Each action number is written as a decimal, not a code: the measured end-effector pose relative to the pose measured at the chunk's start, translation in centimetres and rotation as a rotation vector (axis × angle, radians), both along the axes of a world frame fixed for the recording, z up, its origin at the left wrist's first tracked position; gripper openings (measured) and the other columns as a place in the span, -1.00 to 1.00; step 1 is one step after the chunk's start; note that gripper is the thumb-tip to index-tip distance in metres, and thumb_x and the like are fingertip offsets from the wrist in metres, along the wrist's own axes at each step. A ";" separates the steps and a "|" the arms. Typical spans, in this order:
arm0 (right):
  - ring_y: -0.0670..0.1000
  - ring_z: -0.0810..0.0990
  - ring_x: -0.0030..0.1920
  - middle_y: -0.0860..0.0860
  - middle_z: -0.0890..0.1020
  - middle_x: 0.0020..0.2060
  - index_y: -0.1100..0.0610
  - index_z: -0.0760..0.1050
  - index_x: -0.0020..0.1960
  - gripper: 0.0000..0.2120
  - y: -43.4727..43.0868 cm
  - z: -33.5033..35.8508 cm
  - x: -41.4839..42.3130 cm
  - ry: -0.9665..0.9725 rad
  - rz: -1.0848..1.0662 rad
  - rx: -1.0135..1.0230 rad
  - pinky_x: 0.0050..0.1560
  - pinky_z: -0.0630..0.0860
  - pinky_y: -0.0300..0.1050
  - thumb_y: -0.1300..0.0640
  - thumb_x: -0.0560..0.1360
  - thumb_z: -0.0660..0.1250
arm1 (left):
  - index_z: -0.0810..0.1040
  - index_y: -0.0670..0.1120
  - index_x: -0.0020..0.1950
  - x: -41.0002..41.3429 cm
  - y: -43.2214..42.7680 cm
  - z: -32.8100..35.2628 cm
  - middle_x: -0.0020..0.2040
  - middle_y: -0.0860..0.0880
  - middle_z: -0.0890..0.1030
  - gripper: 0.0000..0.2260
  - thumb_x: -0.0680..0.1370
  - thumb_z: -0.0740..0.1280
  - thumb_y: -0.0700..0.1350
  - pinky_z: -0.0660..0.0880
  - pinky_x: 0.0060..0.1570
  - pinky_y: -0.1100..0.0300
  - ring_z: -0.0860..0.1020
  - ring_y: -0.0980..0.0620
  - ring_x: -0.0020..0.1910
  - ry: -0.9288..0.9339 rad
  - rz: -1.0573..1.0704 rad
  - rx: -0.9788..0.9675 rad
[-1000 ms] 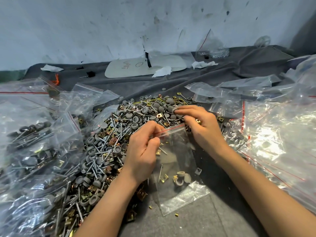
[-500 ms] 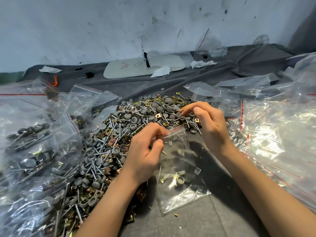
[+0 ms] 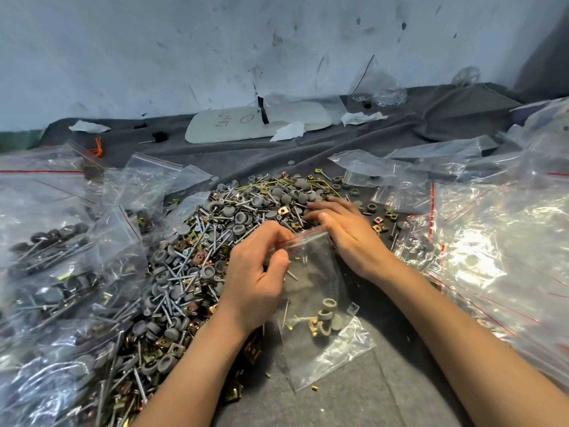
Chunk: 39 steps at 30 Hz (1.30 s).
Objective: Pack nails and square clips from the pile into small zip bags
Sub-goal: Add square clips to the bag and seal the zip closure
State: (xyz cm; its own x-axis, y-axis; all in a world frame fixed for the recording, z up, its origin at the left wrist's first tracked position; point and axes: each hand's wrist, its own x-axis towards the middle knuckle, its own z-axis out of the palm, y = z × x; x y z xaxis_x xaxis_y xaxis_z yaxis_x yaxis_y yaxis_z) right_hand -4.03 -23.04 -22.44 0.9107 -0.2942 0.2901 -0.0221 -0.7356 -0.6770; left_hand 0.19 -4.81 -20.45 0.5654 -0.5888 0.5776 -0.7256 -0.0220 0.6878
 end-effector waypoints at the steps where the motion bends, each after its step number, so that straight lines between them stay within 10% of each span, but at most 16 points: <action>1: -0.07 0.24 0.42 -0.16 0.49 0.31 -0.02 0.56 0.20 -0.48 0.0 0.0 0.0 0.002 -0.005 0.004 0.43 0.12 0.07 -0.10 0.54 -0.11 | 0.45 -0.19 -0.19 0.0 0.0 0.0 -0.28 -0.10 0.52 -0.79 0.44 0.12 -0.08 0.42 -0.30 -0.12 0.46 -0.11 -0.30 0.003 0.005 -0.003; 26: 0.02 0.39 0.27 0.00 0.61 0.13 0.16 0.61 0.14 -0.59 0.5 0.5 -0.5 -0.022 -0.069 0.047 0.25 0.22 -0.14 -0.01 0.64 0.06 | 0.46 -0.23 -0.19 0.0 0.1 0.1 -0.31 -0.09 0.50 -0.75 0.45 0.12 -0.06 0.38 -0.32 -0.05 0.45 -0.06 -0.33 0.002 0.024 0.014; 32: -0.18 0.51 0.15 -0.03 0.63 0.10 0.14 0.63 0.09 -0.61 0.1 1.0 -0.8 -0.086 -0.054 0.320 0.12 0.30 -0.42 0.10 0.67 0.02 | 0.47 -0.22 -0.18 -0.1 0.1 0.1 -0.32 -0.09 0.50 -0.77 0.46 0.13 -0.09 0.37 -0.32 -0.03 0.44 -0.03 -0.34 0.037 0.030 0.021; 36: -0.03 0.55 0.21 0.03 0.68 0.06 0.07 0.69 -0.07 -0.49 0.1 2.7 -1.5 -0.287 0.104 0.691 0.32 0.31 0.01 -0.04 0.61 -0.03 | 0.45 -0.21 -0.20 -0.1 0.0 0.1 -0.33 -0.07 0.49 -0.85 0.47 0.13 -0.20 0.37 -0.28 -0.02 0.43 0.00 -0.34 0.051 0.047 0.044; 39: 0.09 0.56 0.19 0.13 0.69 0.00 0.19 0.68 -0.09 -0.43 0.5 3.7 -2.2 -0.333 0.311 0.831 0.26 0.37 -0.02 -0.03 0.61 -0.06 | 0.43 -0.17 -0.20 -0.2 0.0 0.2 -0.31 -0.09 0.48 -0.88 0.47 0.13 -0.23 0.36 -0.28 0.01 0.42 -0.01 -0.32 0.049 0.047 0.057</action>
